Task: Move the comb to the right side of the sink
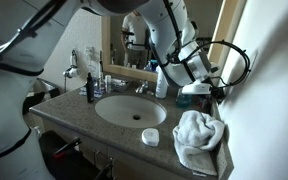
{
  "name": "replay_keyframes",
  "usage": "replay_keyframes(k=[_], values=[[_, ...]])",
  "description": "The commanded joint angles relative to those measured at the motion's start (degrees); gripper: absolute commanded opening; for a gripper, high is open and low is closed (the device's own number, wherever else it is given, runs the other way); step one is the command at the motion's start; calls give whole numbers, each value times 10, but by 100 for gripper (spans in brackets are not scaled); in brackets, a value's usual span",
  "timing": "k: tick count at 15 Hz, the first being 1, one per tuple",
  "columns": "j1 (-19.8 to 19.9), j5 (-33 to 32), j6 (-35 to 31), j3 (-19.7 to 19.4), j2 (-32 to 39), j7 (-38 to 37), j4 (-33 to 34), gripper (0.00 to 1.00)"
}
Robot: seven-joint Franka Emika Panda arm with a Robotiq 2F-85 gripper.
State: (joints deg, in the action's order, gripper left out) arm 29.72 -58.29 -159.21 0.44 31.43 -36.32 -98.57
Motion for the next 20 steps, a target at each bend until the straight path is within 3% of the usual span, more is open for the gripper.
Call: replay_keyframes(k=[1, 3, 7, 8, 12, 17, 20], values=[[-17, -34, 15, -33, 4, -37, 19, 82], [-22, -36, 14, -37, -2, -45, 10, 98], [-18, 3, 54, -20, -32, -15, -23, 100], [-69, 60, 45, -77, -40, 17, -32, 100], [-103, 182, 37, -106, -108, 138, -91, 100], [-123, 310, 67, -115, -242, 334, -181, 100], [-132, 374, 138, -111, -320, 446, -210, 100]])
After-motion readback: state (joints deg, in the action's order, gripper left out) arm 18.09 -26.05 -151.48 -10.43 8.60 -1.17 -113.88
